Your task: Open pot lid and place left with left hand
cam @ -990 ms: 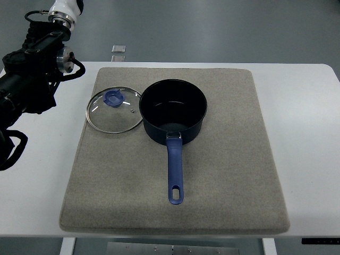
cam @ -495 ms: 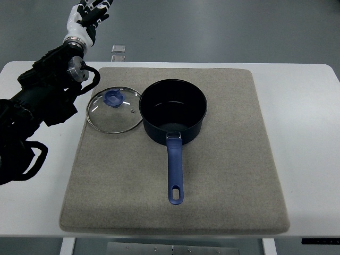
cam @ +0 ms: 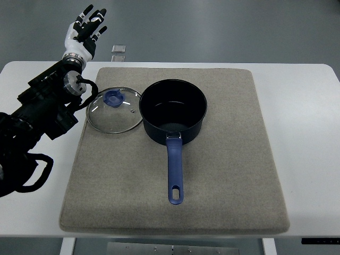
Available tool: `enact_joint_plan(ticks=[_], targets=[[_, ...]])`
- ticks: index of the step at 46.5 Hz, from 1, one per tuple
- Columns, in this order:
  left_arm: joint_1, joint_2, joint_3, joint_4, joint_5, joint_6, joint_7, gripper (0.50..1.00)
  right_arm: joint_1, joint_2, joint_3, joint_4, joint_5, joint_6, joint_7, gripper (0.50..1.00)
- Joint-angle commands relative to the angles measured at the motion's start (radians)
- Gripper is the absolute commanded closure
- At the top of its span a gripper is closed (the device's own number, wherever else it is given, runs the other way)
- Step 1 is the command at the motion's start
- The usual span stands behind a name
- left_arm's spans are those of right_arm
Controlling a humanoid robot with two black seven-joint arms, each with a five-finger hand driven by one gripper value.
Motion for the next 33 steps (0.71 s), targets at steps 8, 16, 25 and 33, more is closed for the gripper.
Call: enact_joint_plan(ticks=[8, 16, 25, 33], targets=[[-0.002, 0.001, -0.004, -0.003, 0.000, 0.001, -0.006, 0.581, 0.000, 0.000, 0.001, 0.000, 0.000, 0.000, 0.000, 0.583], [-0.011, 0.010, -0.005, 0.000, 0.000, 0.001, -0.006, 0.581, 0.000, 0.000, 0.001, 0.000, 0.000, 0.000, 0.000, 0.583], [-0.077, 0.030, -0.007, 0.001, 0.000, 0.007, -0.004, 0.581, 0.000, 0.000, 0.001, 0.000, 0.000, -0.001, 0.000, 0.583], [-0.097, 0.039, -0.007, 0.001, 0.000, 0.010, -0.004, 0.581, 0.000, 0.000, 0.000, 0.000, 0.000, 0.000, 0.000, 0.583]])
